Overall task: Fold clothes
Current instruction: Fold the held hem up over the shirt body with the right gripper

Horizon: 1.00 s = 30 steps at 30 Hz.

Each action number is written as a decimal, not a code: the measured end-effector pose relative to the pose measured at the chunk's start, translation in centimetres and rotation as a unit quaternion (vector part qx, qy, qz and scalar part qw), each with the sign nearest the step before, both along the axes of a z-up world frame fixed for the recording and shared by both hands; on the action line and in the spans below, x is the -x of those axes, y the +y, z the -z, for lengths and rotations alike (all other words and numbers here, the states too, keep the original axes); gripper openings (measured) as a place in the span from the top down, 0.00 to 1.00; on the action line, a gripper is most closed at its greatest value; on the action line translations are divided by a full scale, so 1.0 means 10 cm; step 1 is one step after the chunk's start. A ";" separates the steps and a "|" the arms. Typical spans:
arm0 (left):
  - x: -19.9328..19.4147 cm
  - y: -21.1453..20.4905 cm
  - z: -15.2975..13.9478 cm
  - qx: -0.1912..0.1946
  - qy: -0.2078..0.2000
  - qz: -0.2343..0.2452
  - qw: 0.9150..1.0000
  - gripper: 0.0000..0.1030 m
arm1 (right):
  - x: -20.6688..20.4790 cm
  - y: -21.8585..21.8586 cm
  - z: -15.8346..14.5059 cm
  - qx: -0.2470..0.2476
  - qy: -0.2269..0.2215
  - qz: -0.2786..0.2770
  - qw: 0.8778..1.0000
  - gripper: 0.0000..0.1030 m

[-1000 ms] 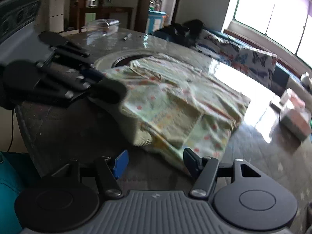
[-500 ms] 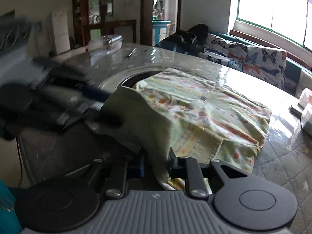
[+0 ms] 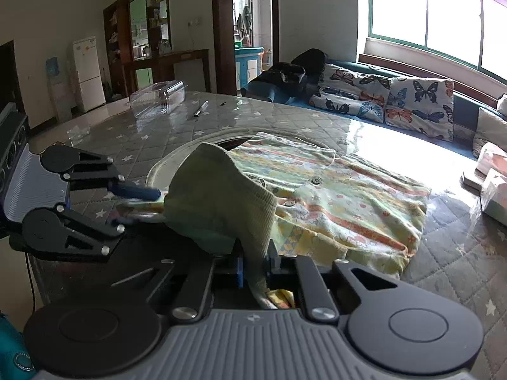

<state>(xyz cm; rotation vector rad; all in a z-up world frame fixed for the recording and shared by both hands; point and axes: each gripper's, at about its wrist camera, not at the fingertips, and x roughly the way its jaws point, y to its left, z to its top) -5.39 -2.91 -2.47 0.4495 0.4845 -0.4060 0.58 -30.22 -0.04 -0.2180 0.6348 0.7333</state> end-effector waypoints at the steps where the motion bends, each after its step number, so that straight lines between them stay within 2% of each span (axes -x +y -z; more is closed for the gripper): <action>1: 0.01 0.01 0.00 0.002 0.002 0.002 1.000 0.71 | 0.03 0.00 0.00 -0.002 -0.002 0.000 1.000 0.91; 3: 0.04 0.03 -0.01 0.006 0.006 0.005 1.000 0.89 | 0.10 -0.01 -0.01 -0.005 -0.007 -0.002 1.000 0.93; 4: 0.06 0.04 -0.04 0.017 0.008 0.006 1.000 0.91 | 0.14 -0.01 -0.03 -0.006 -0.010 -0.004 1.000 0.93; 9: 0.24 0.06 -0.24 0.044 0.001 0.018 0.999 0.95 | 0.34 -0.12 -0.21 -0.014 -0.024 -0.015 0.999 0.94; 17: 0.71 0.10 -0.60 0.081 0.032 0.050 0.995 0.95 | 0.88 -0.28 -0.54 -0.009 -0.026 -0.054 0.998 0.94; 21: 0.71 0.11 -0.68 0.091 0.047 0.047 0.994 0.95 | 0.82 -0.25 -0.61 -0.003 -0.028 -0.062 0.998 0.95; 25: 0.48 0.12 -0.75 0.099 0.046 0.033 0.993 0.95 | 0.55 -0.21 -0.70 -0.002 -0.030 -0.054 0.998 0.95; 30: 0.01 0.10 -0.85 0.105 0.039 0.023 0.993 0.95 | 0.05 -0.14 -0.83 0.000 -0.026 -0.041 0.999 0.95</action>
